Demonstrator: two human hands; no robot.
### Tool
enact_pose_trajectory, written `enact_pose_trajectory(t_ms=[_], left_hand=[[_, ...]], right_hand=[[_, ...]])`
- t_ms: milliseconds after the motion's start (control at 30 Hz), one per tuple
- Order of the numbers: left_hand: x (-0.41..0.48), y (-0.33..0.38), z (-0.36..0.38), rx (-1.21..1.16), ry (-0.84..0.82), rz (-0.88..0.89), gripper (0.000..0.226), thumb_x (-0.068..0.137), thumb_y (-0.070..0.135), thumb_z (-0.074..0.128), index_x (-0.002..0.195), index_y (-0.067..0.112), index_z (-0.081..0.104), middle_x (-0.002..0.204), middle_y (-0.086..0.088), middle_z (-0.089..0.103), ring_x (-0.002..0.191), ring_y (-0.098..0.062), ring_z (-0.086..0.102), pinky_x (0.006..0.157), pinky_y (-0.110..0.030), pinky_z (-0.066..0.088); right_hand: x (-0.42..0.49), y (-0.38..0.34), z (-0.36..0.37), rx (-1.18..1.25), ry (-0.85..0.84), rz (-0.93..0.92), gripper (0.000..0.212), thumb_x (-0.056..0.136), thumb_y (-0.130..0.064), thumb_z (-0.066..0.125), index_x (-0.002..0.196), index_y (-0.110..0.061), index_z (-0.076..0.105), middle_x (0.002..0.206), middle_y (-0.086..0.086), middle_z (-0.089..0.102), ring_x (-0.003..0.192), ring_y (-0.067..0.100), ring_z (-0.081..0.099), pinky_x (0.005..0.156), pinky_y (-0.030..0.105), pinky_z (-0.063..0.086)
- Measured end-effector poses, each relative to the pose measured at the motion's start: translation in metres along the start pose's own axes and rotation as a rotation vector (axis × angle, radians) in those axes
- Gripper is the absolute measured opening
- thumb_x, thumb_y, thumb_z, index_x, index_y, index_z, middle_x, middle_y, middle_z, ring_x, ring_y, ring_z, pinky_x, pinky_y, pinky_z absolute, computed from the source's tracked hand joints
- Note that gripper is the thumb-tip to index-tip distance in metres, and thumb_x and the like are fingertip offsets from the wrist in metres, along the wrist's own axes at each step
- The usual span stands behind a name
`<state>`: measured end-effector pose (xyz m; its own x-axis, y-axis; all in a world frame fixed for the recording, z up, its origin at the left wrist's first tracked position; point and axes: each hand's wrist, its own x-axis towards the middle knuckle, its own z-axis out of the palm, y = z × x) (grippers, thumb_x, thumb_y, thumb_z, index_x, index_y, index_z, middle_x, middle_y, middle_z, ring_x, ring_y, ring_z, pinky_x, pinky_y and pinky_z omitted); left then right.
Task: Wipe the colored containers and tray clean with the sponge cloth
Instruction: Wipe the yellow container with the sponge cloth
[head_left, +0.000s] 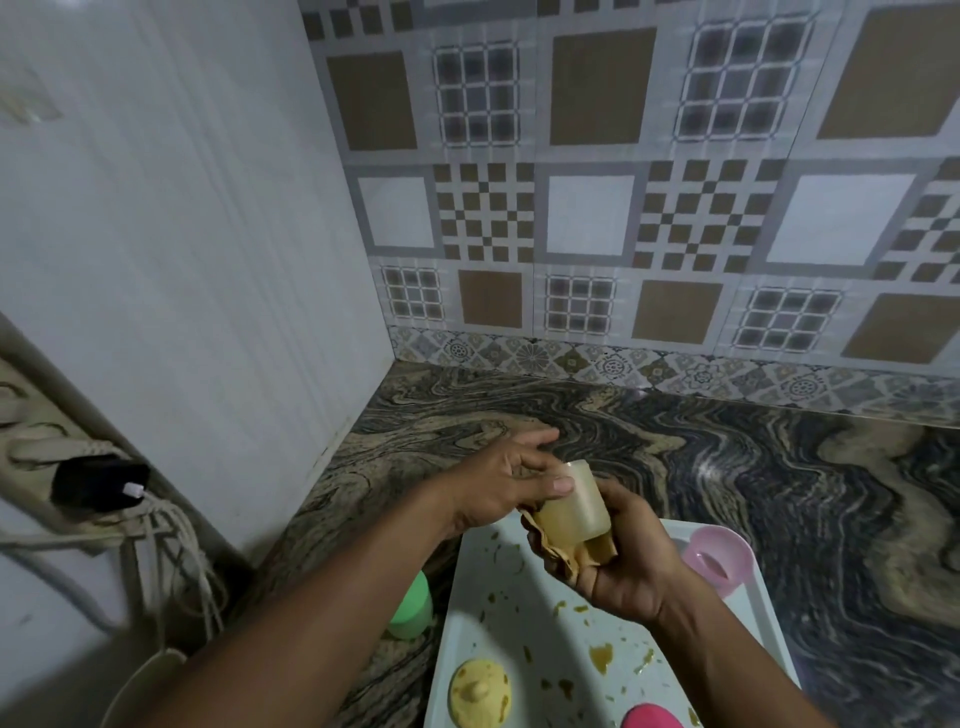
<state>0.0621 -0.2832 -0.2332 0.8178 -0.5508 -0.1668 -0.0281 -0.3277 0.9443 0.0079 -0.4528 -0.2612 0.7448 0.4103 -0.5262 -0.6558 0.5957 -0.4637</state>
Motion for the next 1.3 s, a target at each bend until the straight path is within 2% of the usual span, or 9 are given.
enact_pose_trajectory(t_ms=[167, 233, 467, 567, 667, 800, 967, 1067, 1300], left_hand=[[-0.001, 0.014, -0.008, 0.096, 0.014, -0.065, 0.021, 0.09, 0.029, 0.071, 0.106, 0.016, 0.077, 0.149, -0.005, 0.047, 0.138, -0.017, 0.043, 0.099, -0.027, 0.048], [0.001, 0.02, -0.01, 0.157, 0.037, -0.024, 0.019, 0.089, 0.033, 0.07, 0.105, 0.024, 0.077, 0.149, -0.002, 0.047, 0.138, -0.018, 0.043, 0.099, -0.032, 0.051], [-0.002, 0.008, -0.009, 0.157, 0.009, 0.061, 0.017, 0.089, 0.029, 0.072, 0.104, 0.024, 0.077, 0.156, 0.008, 0.034, 0.145, -0.014, 0.03, 0.117, -0.053, 0.031], [-0.003, 0.007, -0.008, 0.232, 0.088, 0.059, 0.018, 0.083, 0.043, 0.075, 0.1, 0.035, 0.075, 0.145, 0.004, 0.051, 0.137, -0.012, 0.043, 0.114, -0.052, 0.035], [0.001, 0.016, -0.007, 0.194, 0.203, 0.024, 0.051, 0.07, 0.069, 0.071, 0.11, 0.038, 0.065, 0.125, 0.007, 0.062, 0.116, -0.012, 0.06, 0.103, -0.045, 0.049], [0.006, 0.023, -0.004, 0.245, 0.164, -0.084, 0.074, 0.077, 0.06, 0.073, 0.139, 0.025, 0.053, 0.136, 0.001, 0.059, 0.122, -0.011, 0.056, 0.102, -0.036, 0.05], [0.002, 0.019, 0.002, 0.185, 0.081, -0.041, 0.058, 0.088, 0.021, 0.075, 0.141, 0.021, 0.053, 0.136, -0.001, 0.058, 0.084, 0.0, 0.065, 0.07, -0.022, 0.055], [0.002, 0.014, 0.004, 0.178, 0.077, 0.009, 0.06, 0.086, 0.018, 0.077, 0.14, 0.029, 0.052, 0.138, 0.004, 0.057, 0.09, -0.003, 0.065, 0.078, -0.02, 0.054], [0.0, 0.01, 0.017, 0.538, 0.146, 0.135, 0.059, 0.076, 0.028, 0.083, 0.123, 0.036, 0.049, 0.127, 0.016, 0.048, 0.095, 0.007, 0.047, 0.079, -0.024, 0.042]], right_hand=[[0.008, -0.003, 0.006, -0.178, 0.131, -0.242, 0.05, 0.103, -0.045, 0.04, 0.122, -0.004, 0.063, 0.105, 0.03, 0.069, 0.077, 0.041, 0.065, 0.056, 0.041, 0.055], [0.011, -0.007, 0.008, -0.291, 0.189, -0.352, 0.051, 0.104, -0.045, 0.04, 0.116, -0.002, 0.064, 0.091, 0.031, 0.069, 0.069, 0.04, 0.065, 0.051, 0.038, 0.051], [-0.003, -0.003, 0.011, 0.004, -0.024, -0.04, 0.051, 0.098, -0.036, 0.045, 0.124, 0.006, 0.061, 0.101, 0.027, 0.067, 0.075, 0.037, 0.064, 0.054, 0.038, 0.057], [0.003, -0.01, 0.007, -0.201, 0.131, -0.289, 0.048, 0.102, -0.041, 0.041, 0.117, 0.0, 0.063, 0.088, 0.029, 0.069, 0.068, 0.038, 0.064, 0.052, 0.036, 0.05], [0.01, -0.017, 0.002, -0.543, 0.322, -0.678, 0.049, 0.103, -0.043, 0.041, 0.099, -0.001, 0.066, 0.076, 0.032, 0.068, 0.059, 0.04, 0.064, 0.049, 0.038, 0.047], [0.018, -0.007, -0.006, -0.829, 0.352, -0.926, 0.051, 0.094, -0.057, 0.043, 0.082, -0.014, 0.066, 0.071, 0.022, 0.062, 0.062, 0.041, 0.062, 0.043, 0.05, 0.05], [0.02, -0.003, -0.009, -0.588, 0.331, -0.638, 0.055, 0.1, -0.053, 0.04, 0.101, -0.007, 0.07, 0.083, 0.027, 0.069, 0.067, 0.042, 0.065, 0.048, 0.047, 0.052], [0.014, -0.008, -0.011, -0.199, 0.194, -0.271, 0.051, 0.104, -0.045, 0.04, 0.118, -0.002, 0.062, 0.097, 0.031, 0.071, 0.075, 0.04, 0.066, 0.058, 0.04, 0.052], [0.021, -0.013, -0.012, -0.069, 0.231, -0.292, 0.031, 0.101, -0.034, 0.049, 0.112, -0.01, 0.065, 0.093, 0.016, 0.073, 0.083, 0.032, 0.066, 0.068, 0.042, 0.053]])
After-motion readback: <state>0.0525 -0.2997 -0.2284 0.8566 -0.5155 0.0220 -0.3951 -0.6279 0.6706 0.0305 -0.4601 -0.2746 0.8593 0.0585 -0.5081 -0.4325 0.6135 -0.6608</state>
